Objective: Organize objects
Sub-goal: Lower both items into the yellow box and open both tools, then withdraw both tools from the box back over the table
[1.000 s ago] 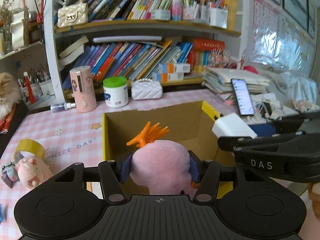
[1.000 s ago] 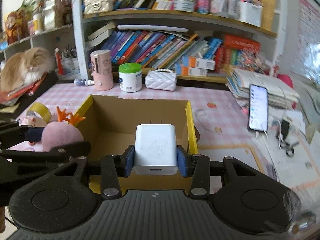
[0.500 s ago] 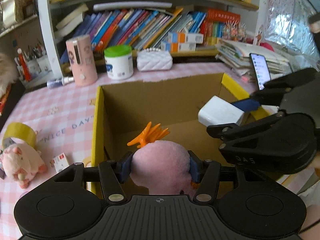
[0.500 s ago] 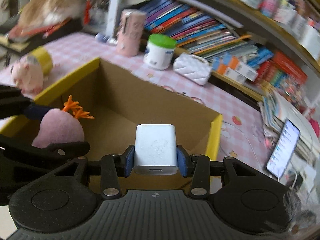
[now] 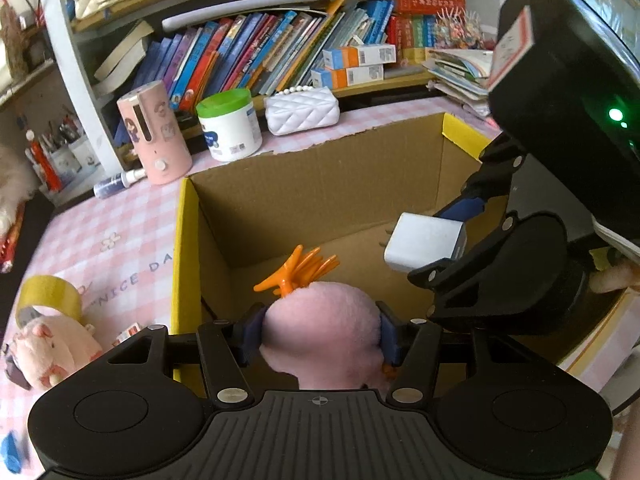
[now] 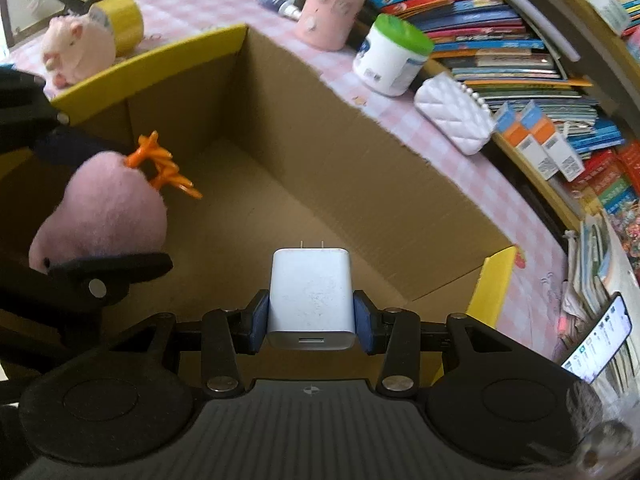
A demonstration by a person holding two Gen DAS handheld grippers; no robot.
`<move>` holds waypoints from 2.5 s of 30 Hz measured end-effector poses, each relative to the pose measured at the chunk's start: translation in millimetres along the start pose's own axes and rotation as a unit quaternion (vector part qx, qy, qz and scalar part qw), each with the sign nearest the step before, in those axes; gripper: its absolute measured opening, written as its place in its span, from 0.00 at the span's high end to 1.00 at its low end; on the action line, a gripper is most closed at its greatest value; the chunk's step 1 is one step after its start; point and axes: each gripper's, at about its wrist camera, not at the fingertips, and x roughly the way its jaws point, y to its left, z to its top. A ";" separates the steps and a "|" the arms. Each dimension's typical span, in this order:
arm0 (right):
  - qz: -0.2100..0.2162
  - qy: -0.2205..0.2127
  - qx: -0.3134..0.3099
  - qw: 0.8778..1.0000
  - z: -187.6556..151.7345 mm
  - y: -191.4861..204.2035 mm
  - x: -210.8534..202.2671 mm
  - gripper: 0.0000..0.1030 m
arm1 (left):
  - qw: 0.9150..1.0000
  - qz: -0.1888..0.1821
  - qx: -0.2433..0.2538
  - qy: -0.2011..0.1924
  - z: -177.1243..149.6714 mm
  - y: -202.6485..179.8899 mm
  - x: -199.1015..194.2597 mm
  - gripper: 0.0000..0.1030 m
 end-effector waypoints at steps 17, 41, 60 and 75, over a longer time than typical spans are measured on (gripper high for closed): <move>-0.003 -0.014 0.025 1.000 -1.5 -9.3 -8.9 0.55 | 0.998 -0.009 -0.029 -0.051 2.7 3.5 -25.9 0.29; -0.163 -0.159 0.328 0.917 -63.5 41.2 -155.7 0.41 | 0.986 -0.029 -0.084 -0.142 -43.9 53.7 -118.7 0.07; -0.201 -0.062 0.385 0.898 -87.0 183.9 -133.2 0.30 | 0.994 0.010 -0.099 -0.054 -145.8 102.2 -138.3 0.07; -0.142 -0.043 0.342 0.928 -58.4 259.5 -121.9 0.23 | 0.991 0.047 -0.122 -0.014 -197.5 144.1 -161.5 0.07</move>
